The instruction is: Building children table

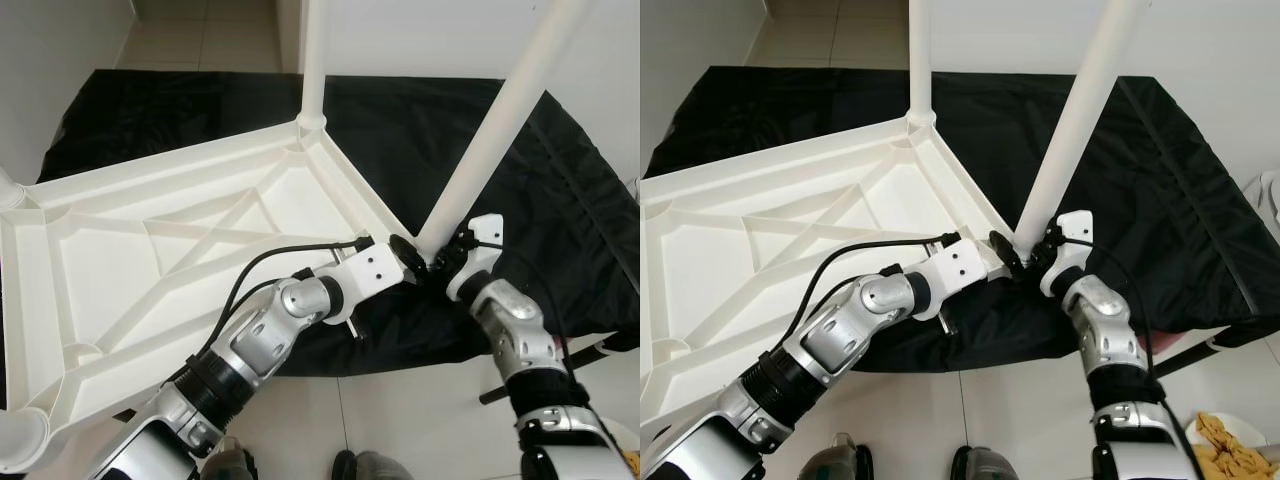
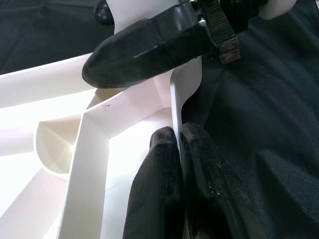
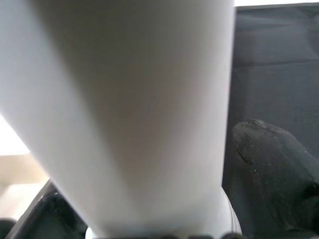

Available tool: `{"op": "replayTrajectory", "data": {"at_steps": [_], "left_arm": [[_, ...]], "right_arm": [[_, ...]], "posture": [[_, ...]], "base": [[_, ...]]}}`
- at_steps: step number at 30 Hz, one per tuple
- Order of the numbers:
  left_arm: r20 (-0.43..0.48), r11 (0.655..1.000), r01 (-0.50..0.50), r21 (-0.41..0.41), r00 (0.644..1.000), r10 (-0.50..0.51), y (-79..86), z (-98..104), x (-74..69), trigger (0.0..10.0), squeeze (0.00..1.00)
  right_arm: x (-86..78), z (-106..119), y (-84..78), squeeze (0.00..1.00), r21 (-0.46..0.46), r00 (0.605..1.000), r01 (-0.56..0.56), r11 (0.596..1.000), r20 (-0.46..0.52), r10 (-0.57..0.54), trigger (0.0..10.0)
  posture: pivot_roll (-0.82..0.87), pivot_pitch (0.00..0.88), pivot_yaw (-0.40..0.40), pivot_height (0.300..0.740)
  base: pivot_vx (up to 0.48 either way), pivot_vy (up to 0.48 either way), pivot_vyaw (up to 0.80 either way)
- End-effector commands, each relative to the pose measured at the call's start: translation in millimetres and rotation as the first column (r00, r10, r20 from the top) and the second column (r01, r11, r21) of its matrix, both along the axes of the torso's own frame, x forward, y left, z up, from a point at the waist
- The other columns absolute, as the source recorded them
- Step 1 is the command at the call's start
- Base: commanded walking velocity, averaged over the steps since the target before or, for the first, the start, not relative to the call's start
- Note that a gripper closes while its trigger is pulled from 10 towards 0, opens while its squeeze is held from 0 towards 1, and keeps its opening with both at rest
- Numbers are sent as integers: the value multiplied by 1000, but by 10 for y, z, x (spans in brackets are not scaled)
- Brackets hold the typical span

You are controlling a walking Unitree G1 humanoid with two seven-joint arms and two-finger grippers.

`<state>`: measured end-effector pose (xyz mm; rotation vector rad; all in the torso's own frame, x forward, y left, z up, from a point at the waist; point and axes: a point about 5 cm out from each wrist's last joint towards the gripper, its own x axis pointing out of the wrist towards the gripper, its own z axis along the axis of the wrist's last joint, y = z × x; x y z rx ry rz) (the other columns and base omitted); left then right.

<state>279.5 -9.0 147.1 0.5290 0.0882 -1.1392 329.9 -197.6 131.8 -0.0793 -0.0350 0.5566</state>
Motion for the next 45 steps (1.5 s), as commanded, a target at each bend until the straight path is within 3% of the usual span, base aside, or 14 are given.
{"op": "replayTrajectory", "data": {"at_steps": [1,7,8,9,21,29,30,31,38,40,41,45], "left_arm": [[10,991,131,-24,991,-131,-105,117,-106,10000,0],[8,991,130,-22,992,-130,-101,118,-111,10000,0],[8,991,130,-22,991,-130,-100,119,-114,10000,0],[8,991,131,-21,991,-131,-99,119,-116,10000,0],[6,990,139,-21,990,-139,-112,122,-121,10000,0],[7,990,141,-20,990,-141,-119,126,-121,10000,0],[9,990,139,-22,990,-139,-124,135,-117,10000,0],[9,990,138,-23,990,-138,-126,138,-115,10000,0],[14,991,133,-23,991,-133,-124,142,-113,10000,0],[16,991,129,-23,992,-129,-120,144,-105,10000,0],[16,991,129,-23,992,-129,-120,144,-105,10000,0],[18,992,125,-23,992,-124,-110,149,-94,10000,0]], "right_arm": [[-24,-120,-56,0,-41,997,-21,999,-70,18,10000],[-15,-126,-141,0,-51,995,-45,998,-86,41,10000],[-28,-157,-172,0,-49,993,-55,997,-108,50,6314],[-49,-197,-193,0,-39,990,-67,997,-130,62,0],[-140,-345,-228,0,-14,982,-71,997,-176,67,0],[-113,-385,-250,0,7,983,46,999,-179,-44,0],[-61,-401,-235,0,19,973,174,985,-158,-169,0],[-42,-405,-224,0,35,964,224,974,-153,-216,0],[-13,-415,-173,0,98,928,356,929,-150,-340,0],[-12,-456,-168,0,133,884,457,880,-180,-432,0],[-12,-456,-168,0,133,884,457,880,-180,-432,0],[-48,-536,-113,0,123,810,579,806,-203,-550,0]], "posture": [[53,74,-36,740],[57,76,-34,740],[57,77,-32,740],[56,78,-31,740],[48,83,-24,740],[49,87,-29,740],[49,88,-31,740],[49,88,-31,740],[53,89,-41,740],[55,87,-50,740],[55,87,-50,740],[53,82,-49,740]], "base": [[0,0,0],[0,0,0],[0,0,0],[0,0,0],[0,0,0],[0,0,0],[0,0,0],[0,0,0],[0,0,0],[0,0,0],[0,0,0],[0,0,0]]}}
